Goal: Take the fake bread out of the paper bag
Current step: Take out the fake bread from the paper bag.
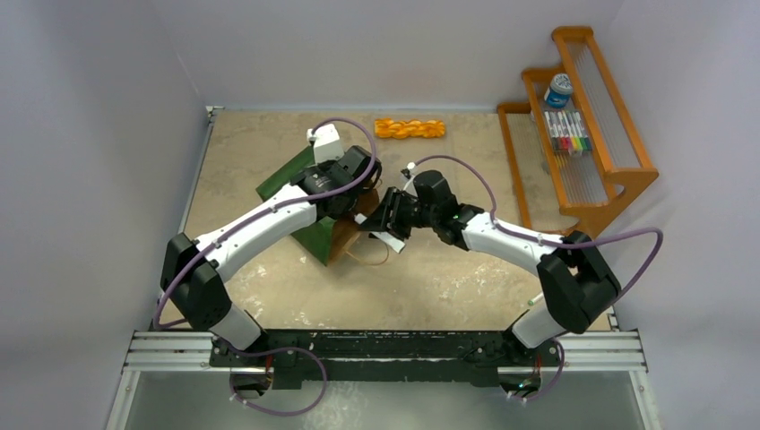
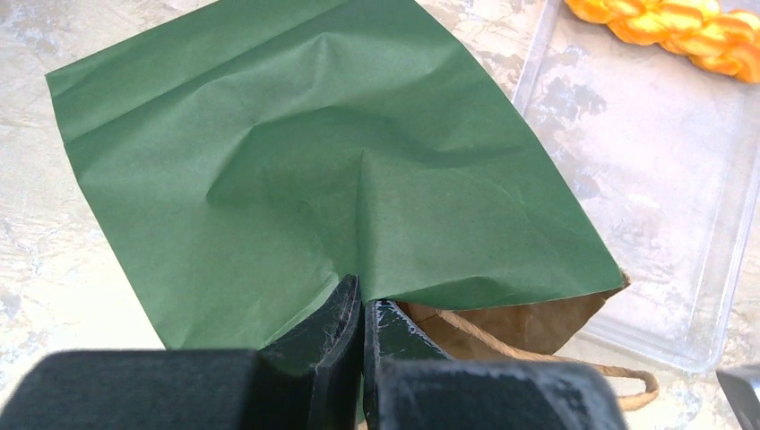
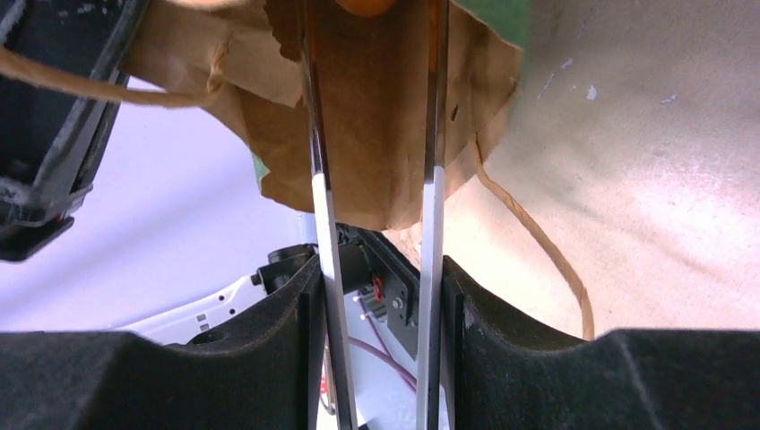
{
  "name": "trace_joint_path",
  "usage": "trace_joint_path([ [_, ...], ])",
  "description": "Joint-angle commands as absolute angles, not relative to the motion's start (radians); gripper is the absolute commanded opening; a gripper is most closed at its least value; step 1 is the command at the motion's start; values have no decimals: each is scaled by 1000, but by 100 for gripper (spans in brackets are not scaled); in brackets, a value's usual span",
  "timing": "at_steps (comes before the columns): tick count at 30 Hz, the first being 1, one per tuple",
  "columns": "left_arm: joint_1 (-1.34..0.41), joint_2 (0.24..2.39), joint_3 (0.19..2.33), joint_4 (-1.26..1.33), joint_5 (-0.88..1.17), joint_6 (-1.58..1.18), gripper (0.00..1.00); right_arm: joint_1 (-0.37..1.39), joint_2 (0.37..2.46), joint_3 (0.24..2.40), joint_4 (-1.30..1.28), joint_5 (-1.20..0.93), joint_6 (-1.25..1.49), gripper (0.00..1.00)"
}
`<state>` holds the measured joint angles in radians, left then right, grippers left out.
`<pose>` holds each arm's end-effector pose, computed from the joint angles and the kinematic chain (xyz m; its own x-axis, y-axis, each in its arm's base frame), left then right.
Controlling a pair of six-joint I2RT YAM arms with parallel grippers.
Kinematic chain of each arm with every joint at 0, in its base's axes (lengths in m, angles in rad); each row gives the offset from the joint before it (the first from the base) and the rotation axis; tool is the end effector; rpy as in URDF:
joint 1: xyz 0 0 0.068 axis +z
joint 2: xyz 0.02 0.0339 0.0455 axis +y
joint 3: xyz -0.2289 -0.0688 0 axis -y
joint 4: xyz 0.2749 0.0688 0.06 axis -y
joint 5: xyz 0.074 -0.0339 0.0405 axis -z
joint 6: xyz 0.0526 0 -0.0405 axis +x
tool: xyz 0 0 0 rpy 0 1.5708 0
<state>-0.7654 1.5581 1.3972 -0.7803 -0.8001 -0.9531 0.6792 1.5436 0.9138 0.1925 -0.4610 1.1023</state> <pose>0.2881 -0.2244 0.2681 -0.4827 -0.3238 -0.8137 -0.3720 0.9170 -0.1442 0.2817 0.2575 0.1776 -0.9305 0.2758 -0.2410 -0.1016 0.4377 0.8934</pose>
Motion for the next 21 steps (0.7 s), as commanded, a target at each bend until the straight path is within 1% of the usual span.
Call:
trace_joint_path([
  [1,-747,1558,1460,-768,-862,-992,0,677,1464,901,195,-438,1061,0],
  [13,-665,1561,1458,-743,-841,-1034,0,676,1350,819,158,-452,1061,0],
  [21,-610,1579,1451,-728,-818,-1018,0,668,1277,791,157,-423,1092,0],
])
